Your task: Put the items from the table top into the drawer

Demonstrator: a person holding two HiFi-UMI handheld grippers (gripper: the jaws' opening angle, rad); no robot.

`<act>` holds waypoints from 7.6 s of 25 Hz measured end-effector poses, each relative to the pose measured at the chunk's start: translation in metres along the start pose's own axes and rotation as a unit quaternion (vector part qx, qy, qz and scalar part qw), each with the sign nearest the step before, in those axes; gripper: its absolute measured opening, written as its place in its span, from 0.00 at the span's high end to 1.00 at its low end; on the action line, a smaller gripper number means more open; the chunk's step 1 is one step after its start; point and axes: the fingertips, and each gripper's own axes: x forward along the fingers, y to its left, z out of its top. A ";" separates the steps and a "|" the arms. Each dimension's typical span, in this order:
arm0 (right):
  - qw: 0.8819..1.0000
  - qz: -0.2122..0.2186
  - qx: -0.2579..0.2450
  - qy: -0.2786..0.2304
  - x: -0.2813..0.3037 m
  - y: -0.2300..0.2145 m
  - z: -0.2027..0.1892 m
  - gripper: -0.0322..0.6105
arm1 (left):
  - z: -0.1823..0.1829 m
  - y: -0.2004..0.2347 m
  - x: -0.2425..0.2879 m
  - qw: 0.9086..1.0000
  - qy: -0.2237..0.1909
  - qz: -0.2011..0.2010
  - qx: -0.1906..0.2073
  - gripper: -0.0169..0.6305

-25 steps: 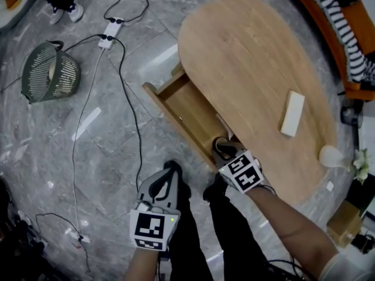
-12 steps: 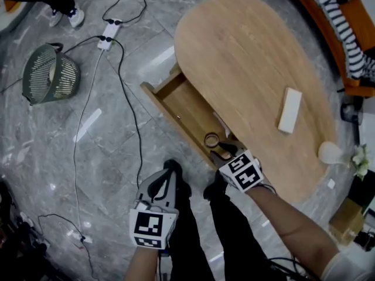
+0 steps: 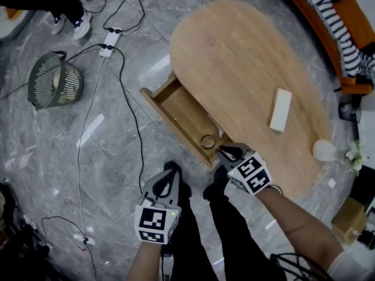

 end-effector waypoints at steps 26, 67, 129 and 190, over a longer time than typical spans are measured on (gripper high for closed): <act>0.991 -0.004 0.081 -0.107 -0.117 0.025 0.031 0.90 | 0.058 -0.046 -0.042 0.999 -0.004 -0.014 0.029 0.97; 0.976 0.014 0.179 -0.122 -0.113 -0.010 0.013 0.89 | 0.066 -0.094 0.007 0.994 0.032 -0.070 0.077 0.97; 0.885 0.049 0.454 -0.094 -0.098 -0.235 -0.057 0.69 | 0.082 -0.150 0.121 0.999 0.043 -0.016 0.004 0.97; 0.917 0.213 0.337 -0.020 0.012 -0.045 0.063 0.70 | 0.049 0.001 0.037 0.996 -0.011 0.065 -0.066 0.97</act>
